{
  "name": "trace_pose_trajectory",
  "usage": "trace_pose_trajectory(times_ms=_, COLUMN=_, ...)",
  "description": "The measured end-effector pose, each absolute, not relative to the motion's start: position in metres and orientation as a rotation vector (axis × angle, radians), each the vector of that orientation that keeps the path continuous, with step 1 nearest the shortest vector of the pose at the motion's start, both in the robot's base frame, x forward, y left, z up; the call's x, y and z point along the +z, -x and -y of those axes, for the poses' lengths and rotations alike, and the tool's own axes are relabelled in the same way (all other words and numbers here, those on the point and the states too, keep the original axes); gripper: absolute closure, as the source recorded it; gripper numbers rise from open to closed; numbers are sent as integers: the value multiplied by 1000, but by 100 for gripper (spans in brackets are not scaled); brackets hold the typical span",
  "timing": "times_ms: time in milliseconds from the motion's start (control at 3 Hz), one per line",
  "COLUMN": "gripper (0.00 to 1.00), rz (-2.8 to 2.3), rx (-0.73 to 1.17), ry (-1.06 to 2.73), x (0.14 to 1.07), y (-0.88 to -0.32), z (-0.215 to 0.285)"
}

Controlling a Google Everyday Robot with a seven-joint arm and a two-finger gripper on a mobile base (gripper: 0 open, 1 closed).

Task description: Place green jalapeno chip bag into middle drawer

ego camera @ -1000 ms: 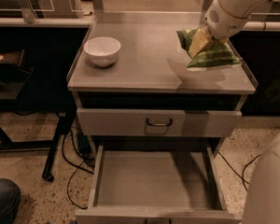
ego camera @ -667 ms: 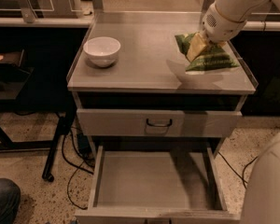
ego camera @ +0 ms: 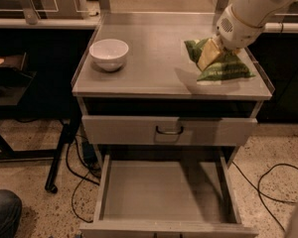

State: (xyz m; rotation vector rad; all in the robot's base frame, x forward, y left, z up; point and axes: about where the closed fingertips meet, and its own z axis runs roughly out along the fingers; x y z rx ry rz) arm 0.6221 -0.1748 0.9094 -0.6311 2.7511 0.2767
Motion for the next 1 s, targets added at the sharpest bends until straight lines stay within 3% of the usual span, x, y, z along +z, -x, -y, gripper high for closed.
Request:
trace_pose_trajectory(times_ms=333, gripper=100, rz=-2781, rx=386, ry=682, x=895, y=-571, z=148)
trace_pose_trajectory(times_ms=1000, gripper=100, rz=-2799, rx=423, ry=696, x=885, y=-554, z=136)
